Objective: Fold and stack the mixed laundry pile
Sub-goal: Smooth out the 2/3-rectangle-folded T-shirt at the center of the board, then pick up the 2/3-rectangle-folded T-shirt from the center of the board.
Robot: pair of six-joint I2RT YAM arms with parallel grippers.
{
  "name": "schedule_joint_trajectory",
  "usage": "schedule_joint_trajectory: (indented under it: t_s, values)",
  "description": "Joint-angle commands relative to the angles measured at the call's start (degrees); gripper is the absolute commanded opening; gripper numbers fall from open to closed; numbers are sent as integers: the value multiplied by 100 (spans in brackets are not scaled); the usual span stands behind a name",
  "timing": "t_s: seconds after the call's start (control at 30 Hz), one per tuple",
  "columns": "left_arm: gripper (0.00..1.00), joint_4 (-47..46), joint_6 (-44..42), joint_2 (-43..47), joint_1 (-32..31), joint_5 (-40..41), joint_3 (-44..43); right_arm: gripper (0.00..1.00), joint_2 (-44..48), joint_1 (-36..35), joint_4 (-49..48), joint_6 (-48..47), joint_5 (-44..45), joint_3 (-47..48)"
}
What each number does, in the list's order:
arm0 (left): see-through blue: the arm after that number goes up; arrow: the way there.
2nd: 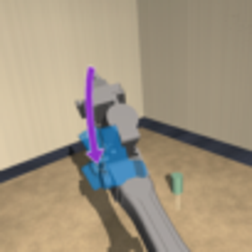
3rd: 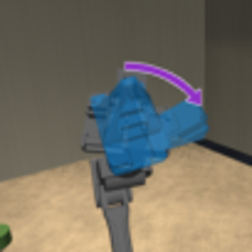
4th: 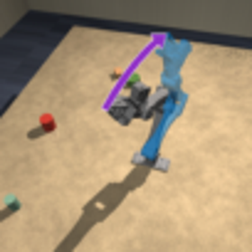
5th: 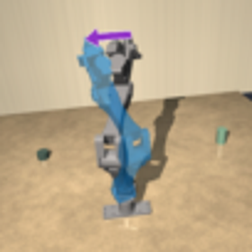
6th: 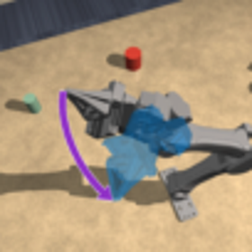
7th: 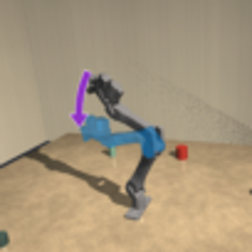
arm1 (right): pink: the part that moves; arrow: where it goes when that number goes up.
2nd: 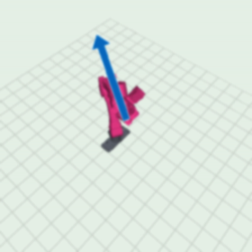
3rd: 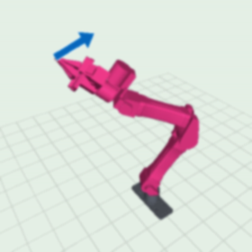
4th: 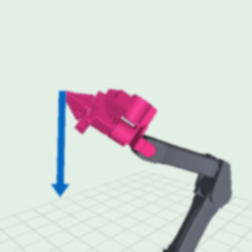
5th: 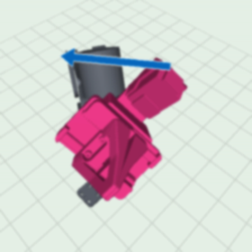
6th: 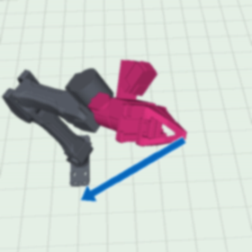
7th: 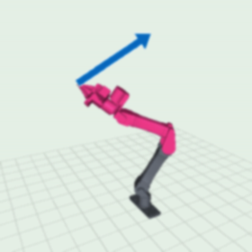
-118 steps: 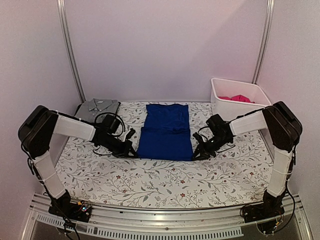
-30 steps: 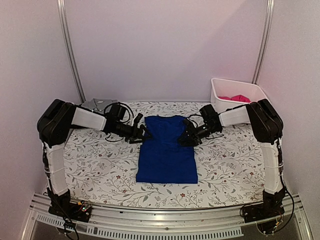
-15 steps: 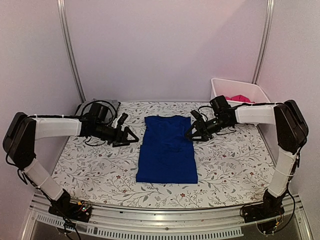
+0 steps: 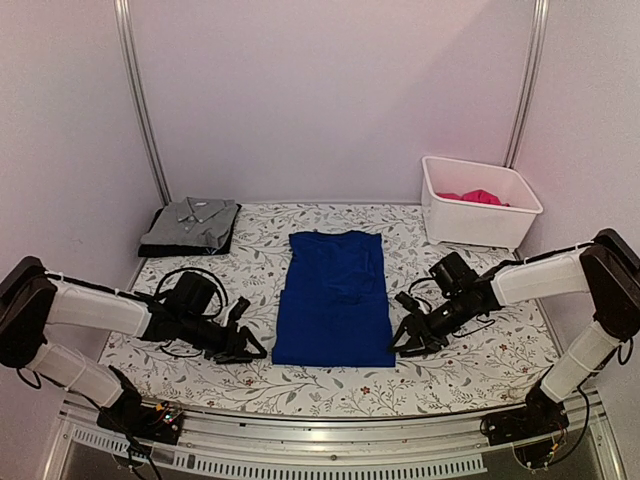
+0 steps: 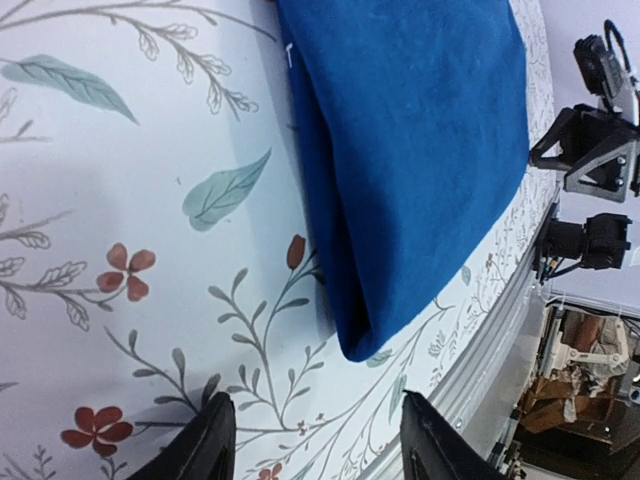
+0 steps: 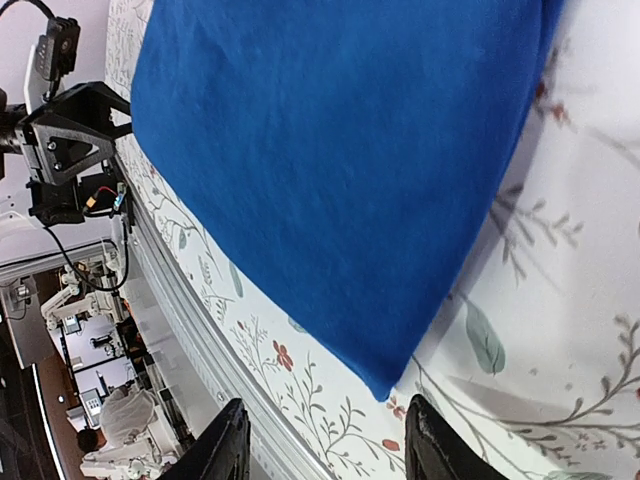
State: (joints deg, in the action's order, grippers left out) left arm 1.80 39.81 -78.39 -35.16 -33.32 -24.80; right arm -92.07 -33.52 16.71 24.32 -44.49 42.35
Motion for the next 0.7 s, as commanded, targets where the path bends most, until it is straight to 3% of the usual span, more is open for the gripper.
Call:
schedule_joint_trajectory:
  t_s: [0.0, 0.43, 0.67]
  values:
    - [53, -802, 249, -187, -268, 115, 168, 51, 431, -238, -720, 518, 357, -505]
    - [33, -1461, 207, -988, -472, -221, 113, 42, 49, -474, -1333, 755, 573, -1001]
    - [31, -1589, 270, -1067, -564, -188, 164, 36, -39, -642, -1515, 810, 468, -1116]
